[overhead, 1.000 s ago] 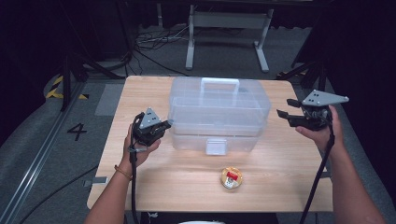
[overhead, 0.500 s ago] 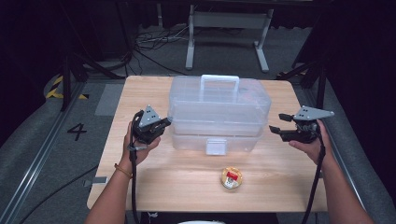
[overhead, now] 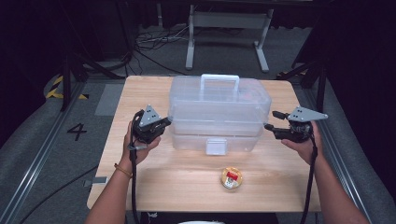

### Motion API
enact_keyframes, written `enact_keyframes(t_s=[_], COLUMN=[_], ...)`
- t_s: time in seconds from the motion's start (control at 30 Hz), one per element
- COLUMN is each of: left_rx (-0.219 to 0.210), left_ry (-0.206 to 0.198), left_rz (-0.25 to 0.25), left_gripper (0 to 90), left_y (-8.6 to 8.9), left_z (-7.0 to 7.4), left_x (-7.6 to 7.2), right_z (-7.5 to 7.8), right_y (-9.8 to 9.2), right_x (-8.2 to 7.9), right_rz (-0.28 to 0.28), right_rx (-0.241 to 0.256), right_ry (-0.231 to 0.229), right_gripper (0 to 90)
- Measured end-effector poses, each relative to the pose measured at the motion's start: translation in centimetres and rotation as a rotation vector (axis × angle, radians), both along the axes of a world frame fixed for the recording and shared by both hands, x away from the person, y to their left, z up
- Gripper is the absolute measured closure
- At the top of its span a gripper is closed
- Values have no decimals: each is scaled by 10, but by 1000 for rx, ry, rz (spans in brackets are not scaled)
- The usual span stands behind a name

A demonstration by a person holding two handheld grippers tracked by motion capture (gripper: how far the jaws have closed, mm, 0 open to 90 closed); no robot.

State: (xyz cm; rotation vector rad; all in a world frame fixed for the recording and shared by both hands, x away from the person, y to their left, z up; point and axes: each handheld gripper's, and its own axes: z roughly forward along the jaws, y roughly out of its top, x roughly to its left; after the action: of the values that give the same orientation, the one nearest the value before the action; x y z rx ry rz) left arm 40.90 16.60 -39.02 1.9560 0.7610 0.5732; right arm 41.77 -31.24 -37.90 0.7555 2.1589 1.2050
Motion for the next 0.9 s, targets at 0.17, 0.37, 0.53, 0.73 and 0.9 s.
enact_keyframes(t_s=[0.17, 0.37, 0.53, 0.73, 0.9], left_rx=[12, 75, 66, 71, 74], left_ry=[-9, -4, -7, 12, 24], left_rz=[2, 3, -12, -48, -84], left_gripper=[848, 685, 635, 601, 581], left_y=[1, 0, 2, 7, 6], left_z=[2, 1, 1, -2, -3], left_x=[-2, -6, -10, -14, -16], right_z=[1, 5, 13, 21, 25], right_y=[-1, 1, 5, 8, 9], right_x=[-1, -3, -5, 0, 5], right_rz=[-5, -11, -14, -34, -40], right_rx=[8, 7, 15, 61, 89], right_ry=[-26, -93, -165, -202, -217], right_gripper=[431, 486, 550, 605, 630])
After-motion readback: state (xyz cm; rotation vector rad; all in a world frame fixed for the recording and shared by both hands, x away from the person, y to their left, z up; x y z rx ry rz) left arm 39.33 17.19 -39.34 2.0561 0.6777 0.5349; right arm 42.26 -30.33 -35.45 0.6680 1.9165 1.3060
